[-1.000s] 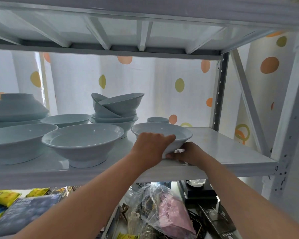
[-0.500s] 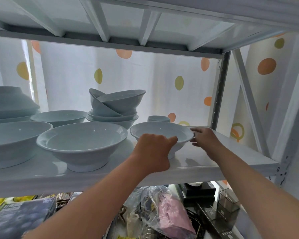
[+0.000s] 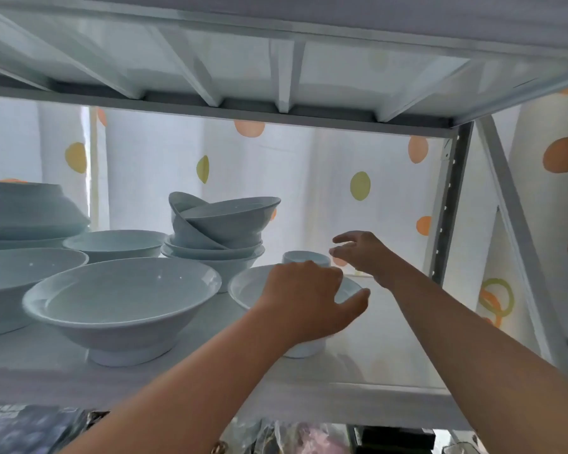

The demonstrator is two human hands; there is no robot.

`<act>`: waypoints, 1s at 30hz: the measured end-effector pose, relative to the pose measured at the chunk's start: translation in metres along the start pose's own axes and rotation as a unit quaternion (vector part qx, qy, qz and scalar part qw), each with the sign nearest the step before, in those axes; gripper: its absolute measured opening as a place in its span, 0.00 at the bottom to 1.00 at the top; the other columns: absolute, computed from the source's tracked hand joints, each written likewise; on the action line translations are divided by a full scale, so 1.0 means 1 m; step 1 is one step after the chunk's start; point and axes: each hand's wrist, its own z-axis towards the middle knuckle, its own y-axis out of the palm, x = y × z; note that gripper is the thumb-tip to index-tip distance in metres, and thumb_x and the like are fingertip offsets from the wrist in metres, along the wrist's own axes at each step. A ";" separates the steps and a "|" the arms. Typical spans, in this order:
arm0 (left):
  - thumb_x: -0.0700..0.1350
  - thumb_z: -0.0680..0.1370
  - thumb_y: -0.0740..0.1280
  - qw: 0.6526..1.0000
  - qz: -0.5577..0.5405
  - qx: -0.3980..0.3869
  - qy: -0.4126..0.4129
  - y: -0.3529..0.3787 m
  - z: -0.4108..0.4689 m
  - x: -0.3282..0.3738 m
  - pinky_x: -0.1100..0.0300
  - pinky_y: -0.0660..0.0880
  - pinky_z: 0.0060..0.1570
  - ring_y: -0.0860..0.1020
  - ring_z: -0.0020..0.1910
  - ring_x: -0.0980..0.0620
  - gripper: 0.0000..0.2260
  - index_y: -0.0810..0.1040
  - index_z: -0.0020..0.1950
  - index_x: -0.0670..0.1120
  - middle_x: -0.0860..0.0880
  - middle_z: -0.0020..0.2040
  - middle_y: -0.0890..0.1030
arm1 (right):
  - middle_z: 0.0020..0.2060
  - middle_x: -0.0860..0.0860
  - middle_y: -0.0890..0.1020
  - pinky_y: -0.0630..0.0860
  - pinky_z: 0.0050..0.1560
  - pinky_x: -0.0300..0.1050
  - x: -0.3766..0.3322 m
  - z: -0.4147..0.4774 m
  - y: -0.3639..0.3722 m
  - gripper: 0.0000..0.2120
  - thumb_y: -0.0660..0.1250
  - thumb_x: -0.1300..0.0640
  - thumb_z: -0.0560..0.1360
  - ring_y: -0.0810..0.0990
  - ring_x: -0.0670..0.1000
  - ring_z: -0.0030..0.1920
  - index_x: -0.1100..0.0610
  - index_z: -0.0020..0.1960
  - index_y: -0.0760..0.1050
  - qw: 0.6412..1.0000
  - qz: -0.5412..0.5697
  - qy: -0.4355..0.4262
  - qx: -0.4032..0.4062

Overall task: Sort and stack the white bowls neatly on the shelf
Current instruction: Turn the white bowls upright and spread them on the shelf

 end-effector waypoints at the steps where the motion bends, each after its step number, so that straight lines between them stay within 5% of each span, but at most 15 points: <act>1: 0.67 0.75 0.52 1.000 -0.004 0.002 -0.009 0.000 0.004 0.001 0.56 0.69 0.46 0.78 0.47 0.49 0.23 0.76 0.52 0.51 0.51 0.45 0.81 | 0.58 0.57 0.79 0.73 0.62 0.51 0.000 0.010 0.002 0.20 0.70 0.51 0.69 0.77 0.54 0.56 0.53 0.60 0.76 1.000 0.000 -0.005 -0.011; 5: 0.66 0.75 0.53 0.999 0.007 0.007 -0.031 0.005 0.014 0.002 0.56 0.71 0.49 0.77 0.46 0.51 0.22 0.77 0.50 0.53 0.53 0.45 0.81 | 0.59 0.54 0.77 0.72 0.58 0.44 -0.002 0.046 0.020 0.25 0.73 0.47 0.67 0.76 0.52 0.58 0.52 0.62 0.74 0.998 -0.036 -0.030 -0.049; 10: 0.68 0.73 0.53 0.998 0.003 -0.013 -0.060 0.014 0.016 0.004 0.57 0.69 0.45 0.77 0.46 0.53 0.22 0.76 0.48 0.54 0.55 0.44 0.81 | 0.67 0.49 0.71 0.67 0.61 0.42 0.002 0.074 0.042 0.33 0.73 0.41 0.65 0.70 0.50 0.66 0.52 0.66 0.70 0.990 -0.087 -0.029 -0.106; 19: 0.70 0.72 0.56 0.999 0.030 -0.006 -0.023 0.006 0.010 0.022 0.58 0.64 0.42 0.75 0.44 0.54 0.23 0.76 0.49 0.54 0.55 0.44 0.80 | 0.67 0.46 0.69 0.70 0.56 0.45 0.002 0.080 0.042 0.40 0.73 0.37 0.62 0.70 0.51 0.64 0.51 0.69 0.65 0.977 -0.130 -0.022 -0.168; 25: 0.63 0.75 0.59 0.996 0.069 -0.053 -0.004 0.002 0.012 0.033 0.56 0.66 0.47 0.73 0.45 0.51 0.20 0.77 0.55 0.50 0.51 0.47 0.77 | 0.55 0.45 0.73 0.67 0.34 0.38 0.010 0.077 0.045 0.32 0.74 0.41 0.60 0.74 0.45 0.45 0.46 0.62 0.71 0.988 -0.071 -0.003 -0.140; 30: 0.63 0.76 0.59 0.994 0.082 -0.069 0.007 0.001 0.013 0.033 0.56 0.66 0.48 0.76 0.50 0.48 0.19 0.77 0.56 0.51 0.50 0.50 0.79 | 0.61 0.47 0.74 0.67 0.44 0.40 0.022 0.075 0.036 0.31 0.73 0.41 0.59 0.71 0.50 0.56 0.44 0.61 0.72 0.992 -0.076 0.016 -0.104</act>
